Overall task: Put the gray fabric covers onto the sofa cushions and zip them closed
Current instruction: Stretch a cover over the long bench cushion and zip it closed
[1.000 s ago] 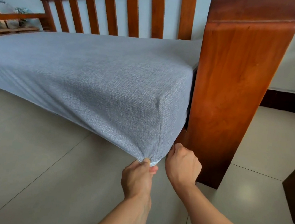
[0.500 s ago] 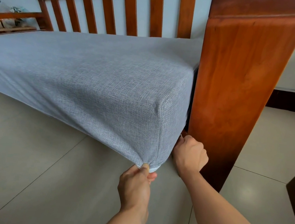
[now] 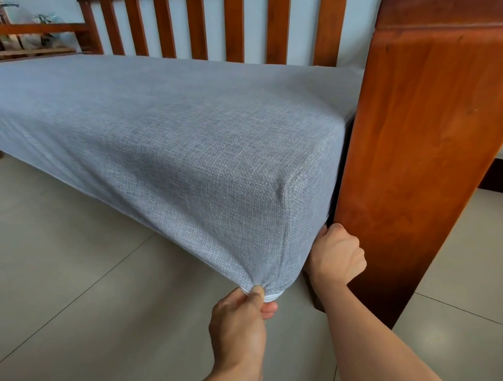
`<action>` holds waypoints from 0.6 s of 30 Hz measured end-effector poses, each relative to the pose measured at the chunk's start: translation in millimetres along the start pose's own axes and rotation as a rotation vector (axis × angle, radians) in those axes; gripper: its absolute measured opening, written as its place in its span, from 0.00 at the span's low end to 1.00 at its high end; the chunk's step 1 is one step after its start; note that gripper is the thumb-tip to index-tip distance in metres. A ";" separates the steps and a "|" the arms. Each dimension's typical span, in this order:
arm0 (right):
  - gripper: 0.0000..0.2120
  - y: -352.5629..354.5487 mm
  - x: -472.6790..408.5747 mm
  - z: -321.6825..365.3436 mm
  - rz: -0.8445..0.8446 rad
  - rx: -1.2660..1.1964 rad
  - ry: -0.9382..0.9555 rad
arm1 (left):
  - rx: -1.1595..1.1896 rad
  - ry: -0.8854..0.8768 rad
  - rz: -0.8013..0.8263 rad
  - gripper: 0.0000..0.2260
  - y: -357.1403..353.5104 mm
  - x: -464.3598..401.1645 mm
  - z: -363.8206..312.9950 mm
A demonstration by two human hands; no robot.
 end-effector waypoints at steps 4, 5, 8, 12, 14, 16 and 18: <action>0.14 -1.3 3.1 -1.5 0.029 -0.060 -0.024 | -0.029 -0.004 0.003 0.11 -1.4 -5.7 -0.3; 0.15 -1.8 5.0 -1.7 0.047 -0.073 -0.035 | -0.039 -0.007 0.006 0.10 -1.9 -6.6 -0.5; 0.13 -0.6 16.3 4.8 0.080 -0.054 0.016 | -0.064 -0.029 0.012 0.10 -3.9 -8.4 -2.1; 0.05 20.3 40.4 20.1 0.082 0.024 0.150 | -0.083 -0.035 0.019 0.11 -7.1 -10.0 -2.6; 0.05 35.9 54.0 31.5 0.077 0.072 0.239 | -0.077 -0.031 0.044 0.11 -8.3 -10.4 -1.8; 0.04 54.5 67.6 46.4 0.034 0.050 0.356 | -0.050 -0.029 0.044 0.09 -6.0 -14.5 -4.3; 0.06 77.1 83.2 66.3 -0.027 0.000 0.507 | 0.057 0.015 0.013 0.09 1.2 -27.3 -10.0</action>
Point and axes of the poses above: each hand's wrist, its own x-axis away from the middle knuckle, its own y-axis out of the back of the hand, z = x × y, the point moved 10 cm from there along -x, towards the middle knuckle, and after that the axes turned 13 degrees about y, right-handed, at the moved point
